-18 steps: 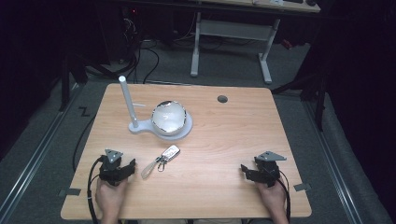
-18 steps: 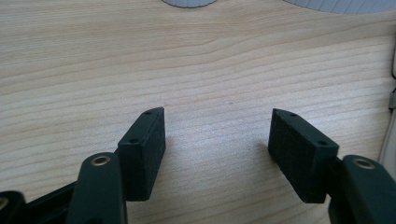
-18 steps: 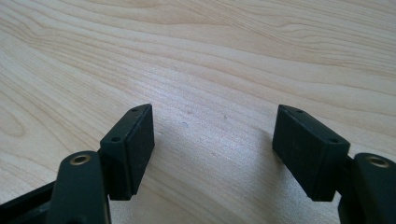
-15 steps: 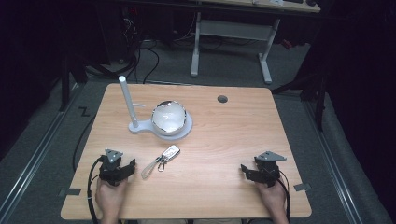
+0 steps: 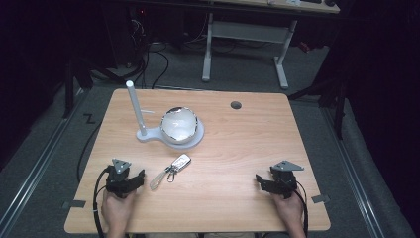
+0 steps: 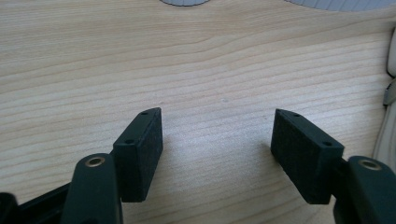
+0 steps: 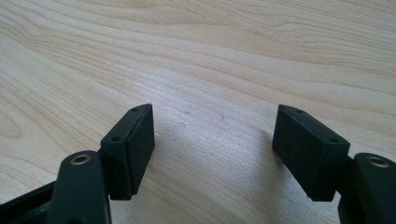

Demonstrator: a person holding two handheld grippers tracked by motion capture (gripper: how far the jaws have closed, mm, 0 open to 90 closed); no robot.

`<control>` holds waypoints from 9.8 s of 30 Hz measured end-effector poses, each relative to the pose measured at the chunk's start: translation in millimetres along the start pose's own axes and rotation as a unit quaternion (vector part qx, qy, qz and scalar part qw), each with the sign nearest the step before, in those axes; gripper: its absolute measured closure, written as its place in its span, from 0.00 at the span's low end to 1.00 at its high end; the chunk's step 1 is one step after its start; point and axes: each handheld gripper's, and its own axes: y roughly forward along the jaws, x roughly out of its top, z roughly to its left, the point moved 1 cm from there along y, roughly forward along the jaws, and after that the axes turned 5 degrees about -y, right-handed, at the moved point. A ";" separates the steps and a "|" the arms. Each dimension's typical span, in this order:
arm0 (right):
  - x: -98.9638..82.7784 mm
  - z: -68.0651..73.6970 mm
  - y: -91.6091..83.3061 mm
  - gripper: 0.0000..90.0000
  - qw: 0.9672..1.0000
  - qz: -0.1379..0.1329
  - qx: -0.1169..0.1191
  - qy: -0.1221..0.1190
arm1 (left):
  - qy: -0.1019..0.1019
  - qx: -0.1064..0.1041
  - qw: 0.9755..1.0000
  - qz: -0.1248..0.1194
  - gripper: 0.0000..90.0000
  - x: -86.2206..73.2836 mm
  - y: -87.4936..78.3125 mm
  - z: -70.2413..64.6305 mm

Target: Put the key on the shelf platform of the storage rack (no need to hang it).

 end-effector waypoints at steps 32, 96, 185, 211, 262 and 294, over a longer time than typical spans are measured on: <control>0.1 -0.2 0.0 0.33 1.000 0.000 0.001 0.001 | 0.005 -0.019 0.999 0.040 0.28 0.8 -6.8 2.0; -0.1 -0.3 0.0 0.33 1.000 -0.001 0.002 0.000 | 0.059 -0.071 0.985 0.146 0.37 -35.9 -52.5 -37.5; 0.0 -0.2 -0.1 0.33 1.000 0.000 0.002 -0.001 | 0.044 -0.083 0.982 0.166 0.91 -35.9 -30.3 -61.0; 0.0 -0.3 -0.1 0.33 1.000 0.000 0.002 -0.001 | -0.007 -0.123 0.975 0.187 0.91 0.0 -60.9 -100.4; 0.0 -0.2 0.0 0.33 1.000 -0.001 0.002 0.000 | -0.016 -0.155 0.971 0.180 0.91 21.9 -45.3 -172.1; 0.0 0.0 0.0 0.33 1.000 0.000 0.002 -0.002 | -0.009 -0.127 0.980 0.152 0.91 4.8 -2.3 -195.9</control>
